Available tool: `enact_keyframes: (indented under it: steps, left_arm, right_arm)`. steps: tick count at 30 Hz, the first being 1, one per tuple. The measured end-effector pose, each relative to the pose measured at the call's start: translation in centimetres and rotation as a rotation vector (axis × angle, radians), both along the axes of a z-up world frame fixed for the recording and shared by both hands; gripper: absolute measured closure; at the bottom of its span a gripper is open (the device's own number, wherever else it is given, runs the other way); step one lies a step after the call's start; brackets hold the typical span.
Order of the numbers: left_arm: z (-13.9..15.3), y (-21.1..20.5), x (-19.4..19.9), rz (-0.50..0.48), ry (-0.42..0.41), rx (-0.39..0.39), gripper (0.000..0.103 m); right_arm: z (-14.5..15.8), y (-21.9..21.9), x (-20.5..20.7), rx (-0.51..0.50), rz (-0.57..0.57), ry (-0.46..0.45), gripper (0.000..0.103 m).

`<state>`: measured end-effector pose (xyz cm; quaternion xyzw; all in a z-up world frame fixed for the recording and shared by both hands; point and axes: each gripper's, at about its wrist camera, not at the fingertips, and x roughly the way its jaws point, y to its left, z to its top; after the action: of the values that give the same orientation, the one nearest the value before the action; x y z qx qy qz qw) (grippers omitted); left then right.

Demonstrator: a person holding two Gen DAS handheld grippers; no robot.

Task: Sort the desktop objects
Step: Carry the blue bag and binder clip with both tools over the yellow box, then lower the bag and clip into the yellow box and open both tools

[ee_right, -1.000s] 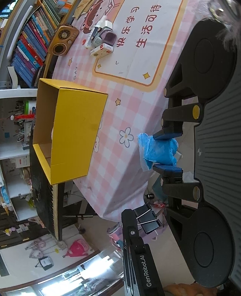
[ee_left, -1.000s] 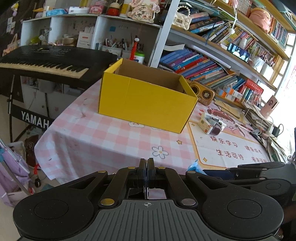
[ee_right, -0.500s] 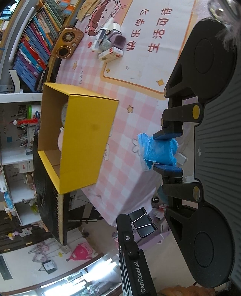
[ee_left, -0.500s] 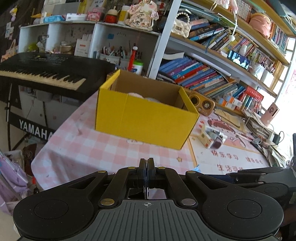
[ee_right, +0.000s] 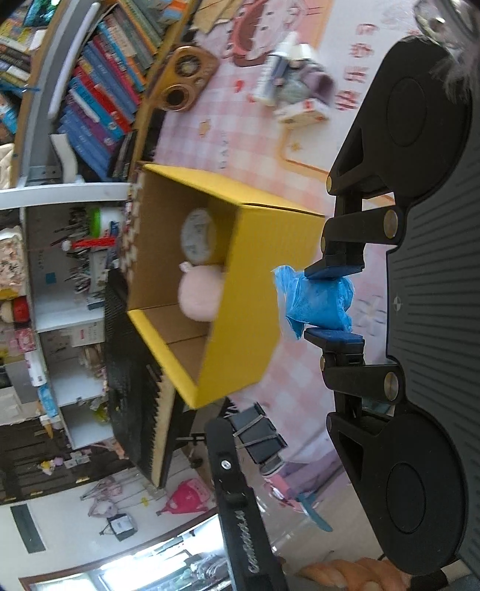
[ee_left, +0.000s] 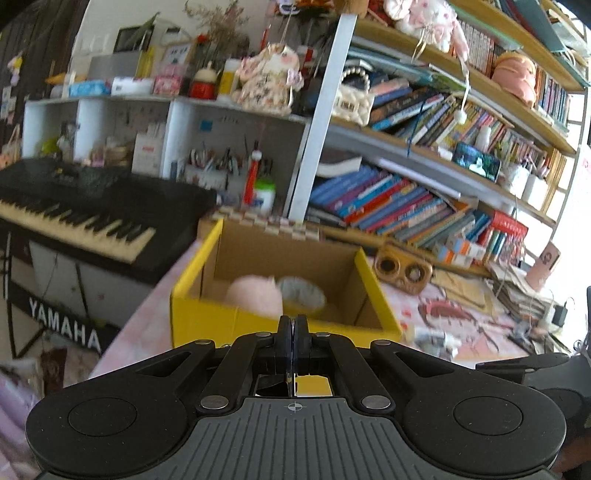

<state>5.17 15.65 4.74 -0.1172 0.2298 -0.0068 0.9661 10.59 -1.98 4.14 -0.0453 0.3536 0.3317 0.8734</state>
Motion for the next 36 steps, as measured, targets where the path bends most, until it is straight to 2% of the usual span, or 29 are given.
enact_keyframes:
  steps: [8, 16, 22, 29, 36]
  left_arm:
    - [1.3, -0.3, 5.9, 0.006, -0.046, 0.005, 0.103]
    - [-0.1, -0.8, 11.5, 0.04, -0.026, -0.013, 0.103]
    - [-2.4, -1.5, 15.1, 0.021, 0.085, 0.002, 0.103]
    - [-6.1, -3.1, 17.1, -0.041, 0.266, 0.018, 0.103]
    - [-7.3, -4.2, 17.7, -0.055, 0.333, 0.055, 0.103]
  right_arm:
    - [2.6, 0.5, 5.1, 0.024, 0.045, -0.08, 0.077]
    - [3.0, 0.5, 10.6, 0.002, 0.058, -0.131, 0.077]
    - [2.0, 1.2, 13.9, -0.041, 0.092, -0.139, 0.077]
    - [0.8, 2.3, 16.7, -0.094, 0.138, -0.144, 0.077]
    - [-0.4, 3.4, 17.6, -0.14, 0.216, -0.116, 0.077]
